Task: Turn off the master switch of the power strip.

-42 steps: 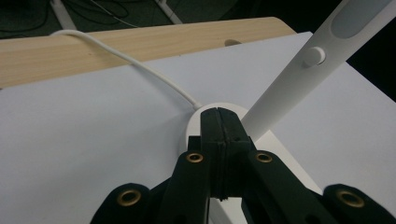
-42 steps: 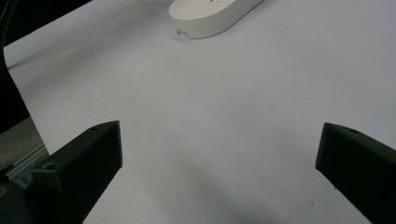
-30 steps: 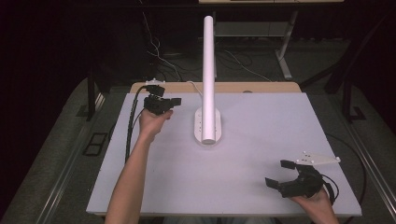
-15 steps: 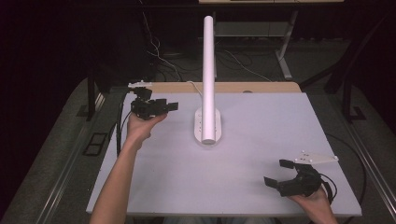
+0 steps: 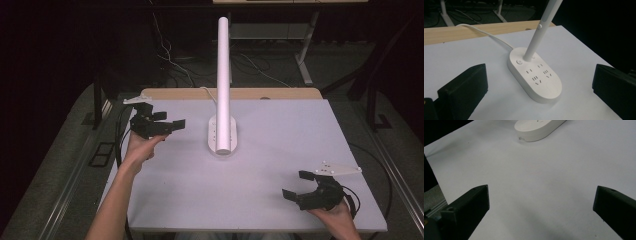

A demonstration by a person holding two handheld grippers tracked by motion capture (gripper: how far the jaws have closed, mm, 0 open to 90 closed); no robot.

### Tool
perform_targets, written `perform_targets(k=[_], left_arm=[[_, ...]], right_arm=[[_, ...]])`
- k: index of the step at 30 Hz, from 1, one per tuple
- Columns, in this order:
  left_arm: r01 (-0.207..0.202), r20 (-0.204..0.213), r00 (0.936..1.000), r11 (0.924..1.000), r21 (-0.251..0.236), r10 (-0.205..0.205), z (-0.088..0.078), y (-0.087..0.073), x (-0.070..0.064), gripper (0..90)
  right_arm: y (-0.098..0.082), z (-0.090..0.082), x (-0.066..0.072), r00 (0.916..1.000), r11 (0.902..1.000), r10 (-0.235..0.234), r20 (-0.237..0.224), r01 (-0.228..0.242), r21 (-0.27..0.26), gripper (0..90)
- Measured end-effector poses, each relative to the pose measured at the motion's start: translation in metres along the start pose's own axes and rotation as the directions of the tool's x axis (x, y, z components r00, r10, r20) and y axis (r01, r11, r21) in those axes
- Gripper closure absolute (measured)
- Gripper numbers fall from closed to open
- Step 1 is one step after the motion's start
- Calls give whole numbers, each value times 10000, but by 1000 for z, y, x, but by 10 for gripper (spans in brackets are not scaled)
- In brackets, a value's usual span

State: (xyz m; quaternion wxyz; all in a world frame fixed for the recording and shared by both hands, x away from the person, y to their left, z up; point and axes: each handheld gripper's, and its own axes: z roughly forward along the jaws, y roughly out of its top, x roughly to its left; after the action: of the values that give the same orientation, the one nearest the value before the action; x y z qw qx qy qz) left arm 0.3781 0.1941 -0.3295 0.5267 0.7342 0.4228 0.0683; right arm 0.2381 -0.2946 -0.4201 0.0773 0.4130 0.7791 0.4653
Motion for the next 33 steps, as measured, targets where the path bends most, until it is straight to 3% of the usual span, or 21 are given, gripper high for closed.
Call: perform_targets(k=[7, 22, 33], left_arm=[[-77, 145, 9999, 9993, -359, 82, -14, -20, -10, 0], [-273, 29, 9996, 9942, -1042, 277, -33, -67, -30, 0], [-582, 55, 9983, 9962, -653, 587, -34, -115, -44, 0]], right_arm=[[0, 1, 1, 10000, 10000, -49, -17, 49, 25, 0], [0, 2, 2, 10000, 9999, -52, -36, 53, 89, 0], [-1, 0, -1, 10000, 10000, 9, 36, -9, 22, 0]])
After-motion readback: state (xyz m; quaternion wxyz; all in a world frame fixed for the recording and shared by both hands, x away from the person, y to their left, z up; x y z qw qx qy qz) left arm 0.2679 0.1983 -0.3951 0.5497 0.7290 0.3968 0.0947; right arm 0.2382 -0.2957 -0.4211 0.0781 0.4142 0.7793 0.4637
